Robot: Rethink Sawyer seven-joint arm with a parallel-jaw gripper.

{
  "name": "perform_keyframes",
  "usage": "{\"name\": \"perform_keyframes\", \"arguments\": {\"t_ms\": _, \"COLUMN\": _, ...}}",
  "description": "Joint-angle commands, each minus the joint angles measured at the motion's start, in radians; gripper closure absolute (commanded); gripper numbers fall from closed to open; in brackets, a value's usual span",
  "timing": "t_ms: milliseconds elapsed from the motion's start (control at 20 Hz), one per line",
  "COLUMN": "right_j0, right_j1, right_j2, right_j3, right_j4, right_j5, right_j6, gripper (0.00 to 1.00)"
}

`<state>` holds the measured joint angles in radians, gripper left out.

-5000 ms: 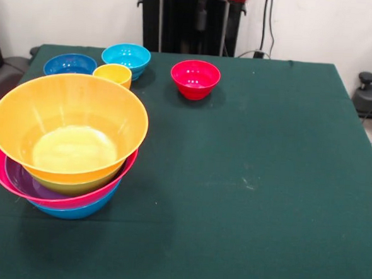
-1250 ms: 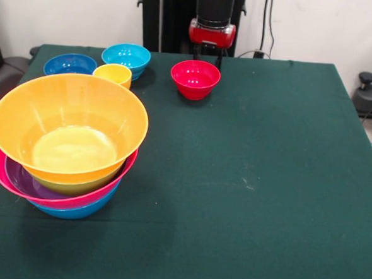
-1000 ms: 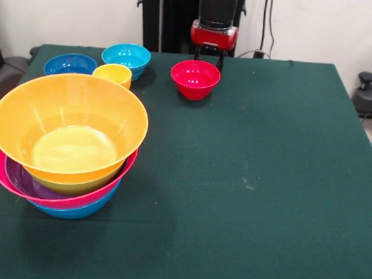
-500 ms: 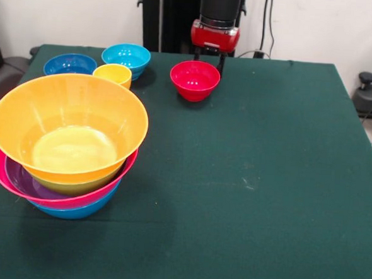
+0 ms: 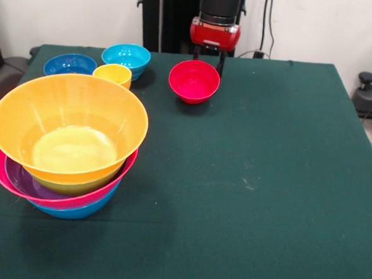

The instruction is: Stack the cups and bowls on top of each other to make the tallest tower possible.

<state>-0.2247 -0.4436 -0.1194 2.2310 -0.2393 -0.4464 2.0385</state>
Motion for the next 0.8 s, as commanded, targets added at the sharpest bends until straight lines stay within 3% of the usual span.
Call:
{"name": "perform_keyframes", "arguments": {"t_ms": 50, "right_j0": 0.003, "right_j1": 0.002, "right_j2": 0.119, "right_j3": -0.108, "right_j4": 0.056, "right_j5": 0.127, "right_j6": 0.137, "gripper": 0.00}}
{"name": "perform_keyframes", "arguments": {"t_ms": 400, "right_j0": 0.019, "right_j1": 0.004, "right_j2": 0.110, "right_j3": -0.087, "right_j4": 0.089, "right_j5": 0.120, "right_j6": 0.162, "gripper": 0.00}}
{"name": "perform_keyframes", "arguments": {"t_ms": 800, "right_j0": 0.032, "right_j1": -0.133, "right_j2": 0.115, "right_j3": 0.018, "right_j4": 0.120, "right_j5": 0.223, "right_j6": 0.160, "gripper": 0.00}}
